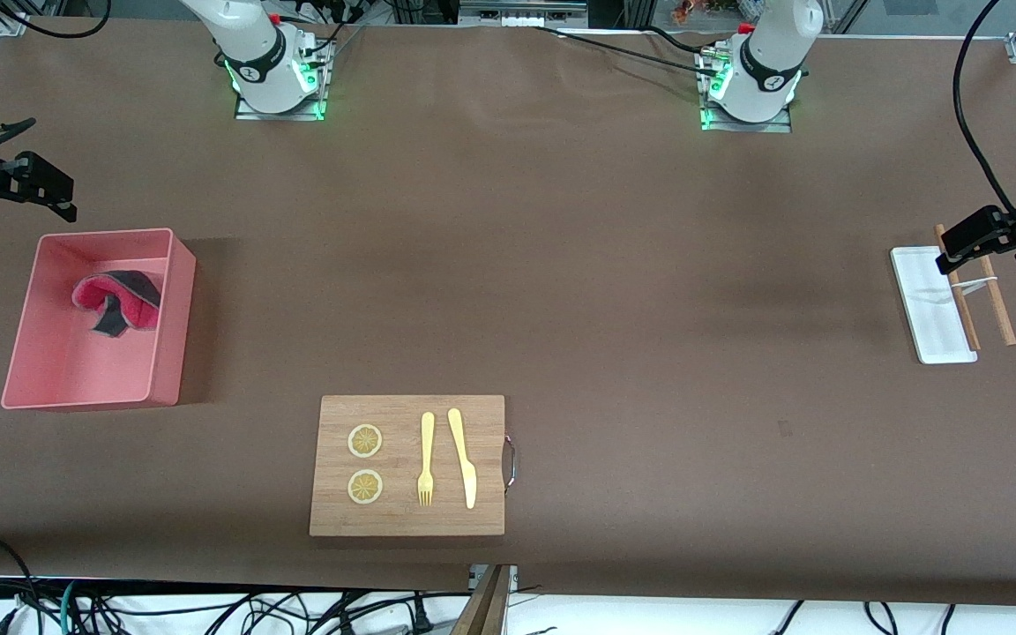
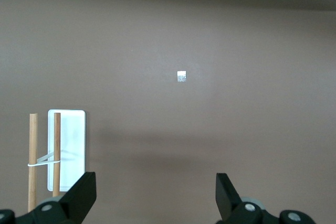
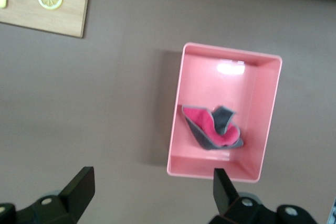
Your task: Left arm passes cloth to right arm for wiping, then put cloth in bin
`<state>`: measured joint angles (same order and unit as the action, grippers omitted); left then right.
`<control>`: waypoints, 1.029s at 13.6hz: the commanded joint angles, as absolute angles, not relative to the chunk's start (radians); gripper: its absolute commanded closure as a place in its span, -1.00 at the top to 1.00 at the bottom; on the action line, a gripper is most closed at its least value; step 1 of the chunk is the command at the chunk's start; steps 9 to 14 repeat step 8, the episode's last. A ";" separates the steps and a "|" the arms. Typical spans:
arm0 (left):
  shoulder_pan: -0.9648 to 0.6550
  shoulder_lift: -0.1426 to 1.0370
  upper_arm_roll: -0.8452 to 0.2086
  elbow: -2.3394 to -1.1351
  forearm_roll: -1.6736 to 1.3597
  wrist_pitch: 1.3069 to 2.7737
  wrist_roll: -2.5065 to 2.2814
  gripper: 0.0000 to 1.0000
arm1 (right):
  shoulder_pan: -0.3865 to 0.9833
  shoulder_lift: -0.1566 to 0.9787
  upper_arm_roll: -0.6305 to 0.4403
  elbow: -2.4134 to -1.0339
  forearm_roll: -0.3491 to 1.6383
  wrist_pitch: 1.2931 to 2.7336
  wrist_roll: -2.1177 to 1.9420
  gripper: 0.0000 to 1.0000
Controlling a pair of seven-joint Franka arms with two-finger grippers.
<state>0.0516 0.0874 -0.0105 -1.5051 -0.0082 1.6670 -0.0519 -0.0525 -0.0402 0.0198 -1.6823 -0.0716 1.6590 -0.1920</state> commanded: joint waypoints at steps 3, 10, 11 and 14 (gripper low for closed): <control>0.049 0.104 -0.009 -1.471 -0.002 1.660 -0.038 1.00 | -0.072 -0.037 0.029 -1.667 -0.037 1.594 -0.072 1.00; 0.049 0.104 -0.009 -1.470 0.002 1.660 -0.040 1.00 | -0.069 -0.002 0.026 -1.625 -0.035 1.563 -0.077 1.00; 0.049 0.104 -0.009 -1.470 0.002 1.660 -0.040 1.00 | -0.069 -0.002 0.026 -1.625 -0.035 1.563 -0.077 1.00; 0.049 0.104 -0.009 -1.470 0.002 1.660 -0.040 1.00 | -0.069 -0.002 0.026 -1.625 -0.035 1.563 -0.077 1.00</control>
